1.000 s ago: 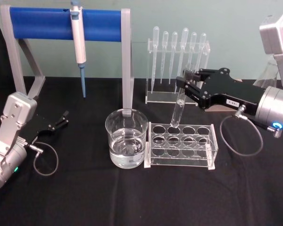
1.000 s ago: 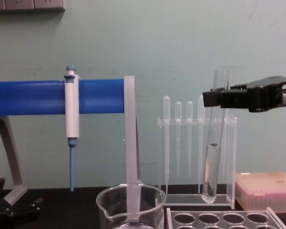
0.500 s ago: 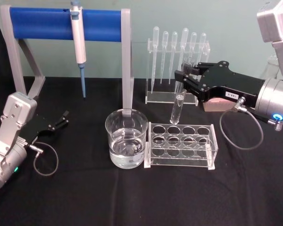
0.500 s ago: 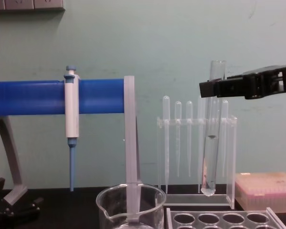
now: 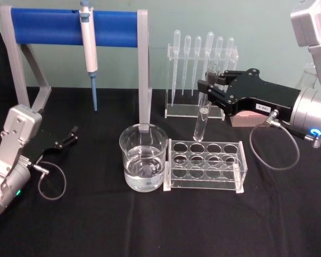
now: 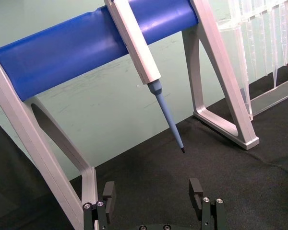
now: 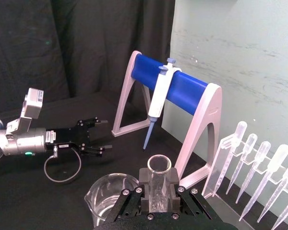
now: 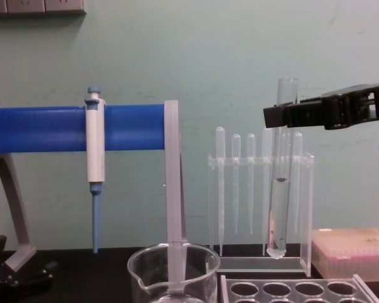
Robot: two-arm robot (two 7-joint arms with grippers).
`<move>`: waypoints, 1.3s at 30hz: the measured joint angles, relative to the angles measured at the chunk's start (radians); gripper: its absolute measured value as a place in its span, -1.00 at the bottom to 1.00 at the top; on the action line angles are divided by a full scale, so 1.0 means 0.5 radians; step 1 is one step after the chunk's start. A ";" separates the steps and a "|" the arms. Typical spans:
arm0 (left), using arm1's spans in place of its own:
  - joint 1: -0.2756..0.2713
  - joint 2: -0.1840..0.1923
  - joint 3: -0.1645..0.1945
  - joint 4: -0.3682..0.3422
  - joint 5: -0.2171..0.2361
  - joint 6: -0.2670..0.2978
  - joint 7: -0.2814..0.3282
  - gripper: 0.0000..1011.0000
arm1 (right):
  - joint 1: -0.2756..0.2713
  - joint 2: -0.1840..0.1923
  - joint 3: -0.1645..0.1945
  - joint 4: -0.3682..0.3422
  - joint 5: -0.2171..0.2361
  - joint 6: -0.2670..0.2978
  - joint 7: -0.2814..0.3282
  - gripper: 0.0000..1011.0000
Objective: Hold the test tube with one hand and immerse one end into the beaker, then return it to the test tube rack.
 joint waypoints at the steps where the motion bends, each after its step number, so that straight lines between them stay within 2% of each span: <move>1: 0.000 0.000 0.000 0.000 0.000 0.000 0.000 0.98 | 0.000 0.000 0.000 0.000 0.000 0.000 0.000 -0.55; 39: 0.000 0.000 0.000 0.000 0.000 0.000 0.000 0.98 | -0.003 -0.005 0.006 0.004 -0.004 -0.001 0.001 -0.55</move>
